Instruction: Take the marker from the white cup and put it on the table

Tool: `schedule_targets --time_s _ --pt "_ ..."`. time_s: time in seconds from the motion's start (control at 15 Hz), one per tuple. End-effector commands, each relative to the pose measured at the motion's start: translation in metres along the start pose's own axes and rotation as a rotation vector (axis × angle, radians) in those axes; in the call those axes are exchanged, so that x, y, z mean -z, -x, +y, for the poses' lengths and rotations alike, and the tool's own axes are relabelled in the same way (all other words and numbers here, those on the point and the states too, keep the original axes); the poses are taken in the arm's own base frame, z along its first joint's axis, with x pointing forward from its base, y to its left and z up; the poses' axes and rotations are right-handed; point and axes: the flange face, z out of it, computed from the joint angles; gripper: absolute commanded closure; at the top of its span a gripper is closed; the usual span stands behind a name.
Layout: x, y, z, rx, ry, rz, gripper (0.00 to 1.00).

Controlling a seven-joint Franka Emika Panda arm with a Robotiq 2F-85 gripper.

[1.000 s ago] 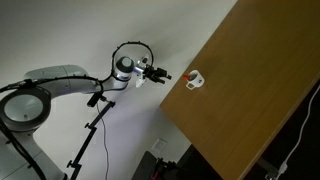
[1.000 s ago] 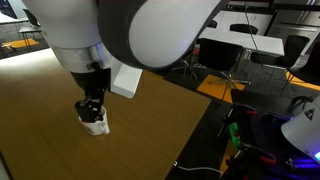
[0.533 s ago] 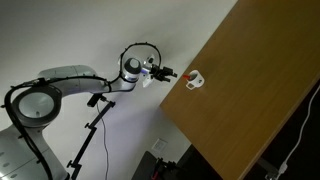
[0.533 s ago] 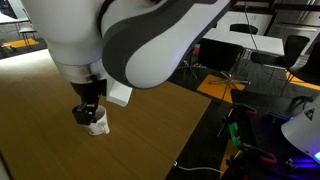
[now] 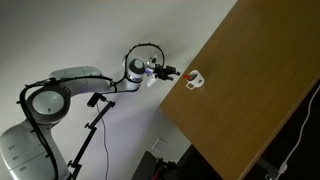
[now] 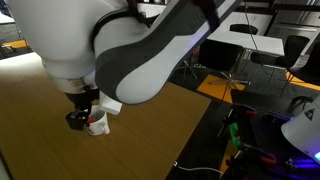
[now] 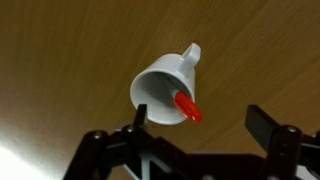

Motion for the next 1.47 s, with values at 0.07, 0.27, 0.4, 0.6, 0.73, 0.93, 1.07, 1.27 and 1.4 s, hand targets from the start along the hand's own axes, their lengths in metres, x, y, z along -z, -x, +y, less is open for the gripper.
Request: schedule_targets --time_s 0.07,0.27,0.4,0.6,0.73,0.93,1.07,1.27,1.4 --pt "-0.012 -0.014 -0.008 0.002 0.034 0.024 0.00" --pt "-0.025 -0.017 -0.009 0.005 0.049 0.016 0.01" --pt "-0.034 -0.019 -0.009 0.004 0.055 0.009 0.05" --pt "-0.045 -0.021 -0.009 0.007 0.060 0.004 0.12" --pt "-0.049 -0.023 -0.010 0.008 0.063 0.004 0.20" --pt "-0.053 -0.026 -0.012 0.010 0.064 0.006 0.32" --pt "-0.054 -0.028 -0.014 0.013 0.064 0.008 0.44" --pt "-0.056 -0.031 -0.015 0.016 0.064 0.012 0.45" --pt "-0.056 -0.033 -0.017 0.018 0.064 0.014 0.47"
